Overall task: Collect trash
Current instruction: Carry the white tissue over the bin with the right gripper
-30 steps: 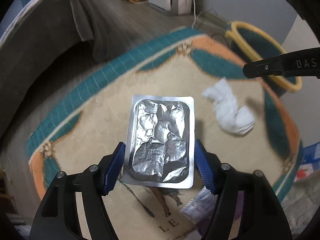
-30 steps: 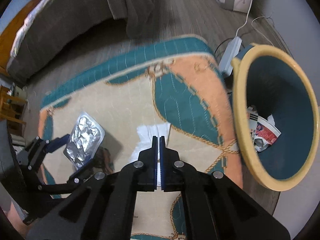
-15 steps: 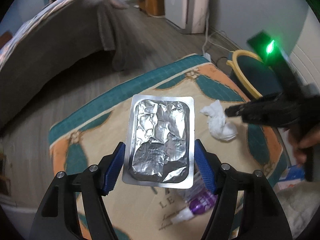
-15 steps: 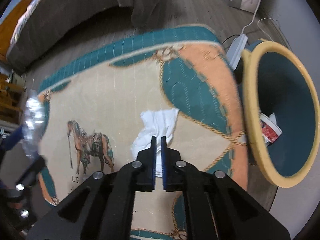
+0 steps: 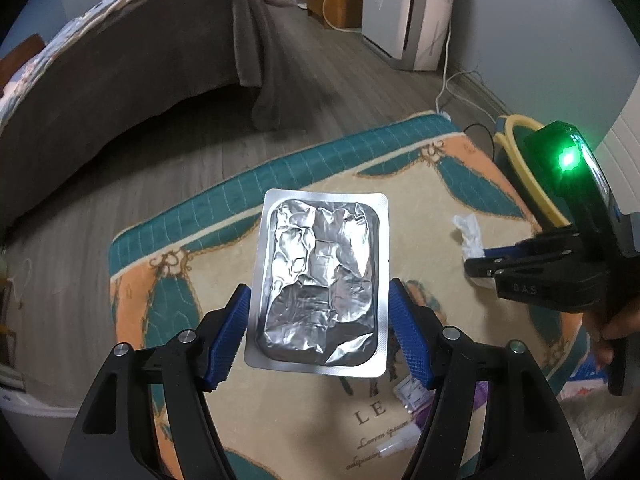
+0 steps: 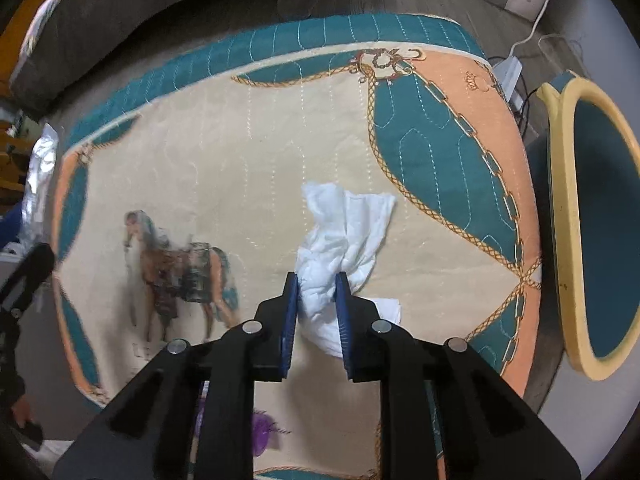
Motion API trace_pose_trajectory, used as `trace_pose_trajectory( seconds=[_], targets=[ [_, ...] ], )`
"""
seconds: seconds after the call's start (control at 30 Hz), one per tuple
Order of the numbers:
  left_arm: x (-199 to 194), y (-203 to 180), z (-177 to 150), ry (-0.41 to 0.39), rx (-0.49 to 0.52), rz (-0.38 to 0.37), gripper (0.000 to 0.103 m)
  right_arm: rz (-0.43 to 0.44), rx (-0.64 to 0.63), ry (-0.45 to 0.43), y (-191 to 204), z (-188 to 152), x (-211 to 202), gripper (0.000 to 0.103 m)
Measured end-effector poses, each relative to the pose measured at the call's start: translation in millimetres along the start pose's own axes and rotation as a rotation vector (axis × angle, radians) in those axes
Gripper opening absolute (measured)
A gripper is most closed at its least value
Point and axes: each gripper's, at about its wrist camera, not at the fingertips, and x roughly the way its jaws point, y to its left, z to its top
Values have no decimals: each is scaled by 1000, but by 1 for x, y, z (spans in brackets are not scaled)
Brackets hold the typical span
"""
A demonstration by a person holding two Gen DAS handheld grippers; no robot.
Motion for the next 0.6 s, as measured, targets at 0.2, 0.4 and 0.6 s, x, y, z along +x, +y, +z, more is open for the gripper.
trace_pose_trajectory(
  seconds=[0.2, 0.4, 0.6],
  targets=[
    [-10, -16, 8, -40, 32, 1, 69, 29, 40, -114, -18, 1, -47, 16],
    [-18, -39, 18, -73, 70, -3, 69, 31, 69, -223, -58, 4, -94, 16],
    [-15, -69, 32, -97, 97, -17, 70, -25, 116, -283, -103, 5, -115, 16]
  ],
)
